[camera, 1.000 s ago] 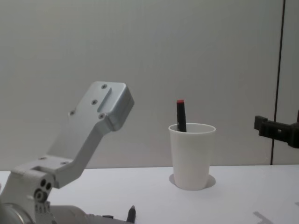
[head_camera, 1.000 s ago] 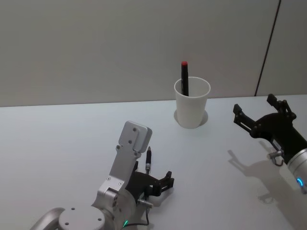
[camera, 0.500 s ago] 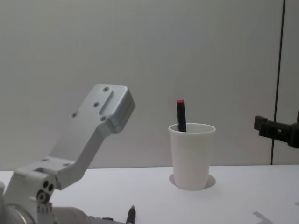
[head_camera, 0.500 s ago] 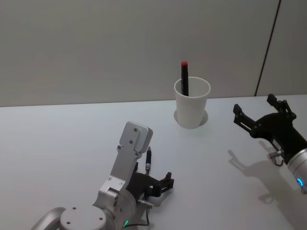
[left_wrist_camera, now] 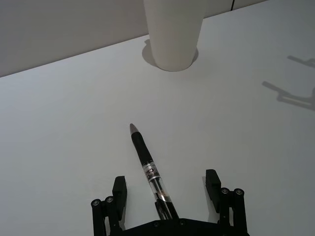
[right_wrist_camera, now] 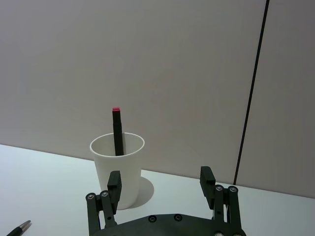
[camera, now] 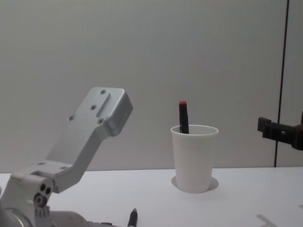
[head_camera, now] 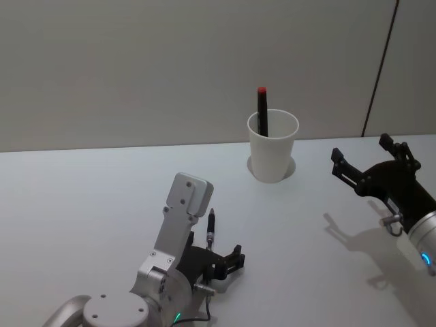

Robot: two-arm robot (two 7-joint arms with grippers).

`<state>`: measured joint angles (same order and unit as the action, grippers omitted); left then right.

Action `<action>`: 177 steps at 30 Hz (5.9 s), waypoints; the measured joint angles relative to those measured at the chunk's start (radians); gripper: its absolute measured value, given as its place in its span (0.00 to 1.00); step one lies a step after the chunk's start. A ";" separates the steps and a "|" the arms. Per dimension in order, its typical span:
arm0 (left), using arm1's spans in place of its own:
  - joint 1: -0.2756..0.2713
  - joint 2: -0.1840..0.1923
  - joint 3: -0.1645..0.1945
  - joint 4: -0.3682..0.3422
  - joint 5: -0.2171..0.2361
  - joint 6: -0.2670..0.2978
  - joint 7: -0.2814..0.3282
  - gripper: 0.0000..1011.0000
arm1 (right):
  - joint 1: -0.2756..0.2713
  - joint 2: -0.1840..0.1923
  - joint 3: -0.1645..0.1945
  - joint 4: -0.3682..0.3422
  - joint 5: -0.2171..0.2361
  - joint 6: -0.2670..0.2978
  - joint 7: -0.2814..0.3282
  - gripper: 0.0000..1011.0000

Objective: Place the pen into the pen holder.

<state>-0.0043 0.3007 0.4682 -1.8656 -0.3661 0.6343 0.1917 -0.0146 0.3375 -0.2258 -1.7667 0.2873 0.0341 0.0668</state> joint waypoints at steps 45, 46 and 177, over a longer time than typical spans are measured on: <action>0.005 -0.004 -0.009 0.001 -0.012 0.008 0.012 0.15 | 0.000 0.000 0.000 0.000 0.000 0.000 0.000 0.99; 0.005 -0.004 -0.009 0.001 -0.012 0.008 0.011 0.14 | 0.000 0.000 0.000 0.000 0.000 0.000 0.000 0.99; -0.112 -0.002 -0.077 0.134 -0.032 -0.674 -0.618 0.13 | -0.015 0.021 0.020 -0.047 0.104 0.008 0.067 0.99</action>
<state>-0.1164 0.2983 0.3908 -1.7314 -0.3984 -0.0393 -0.4265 -0.0298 0.3580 -0.2062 -1.8134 0.3916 0.0423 0.1340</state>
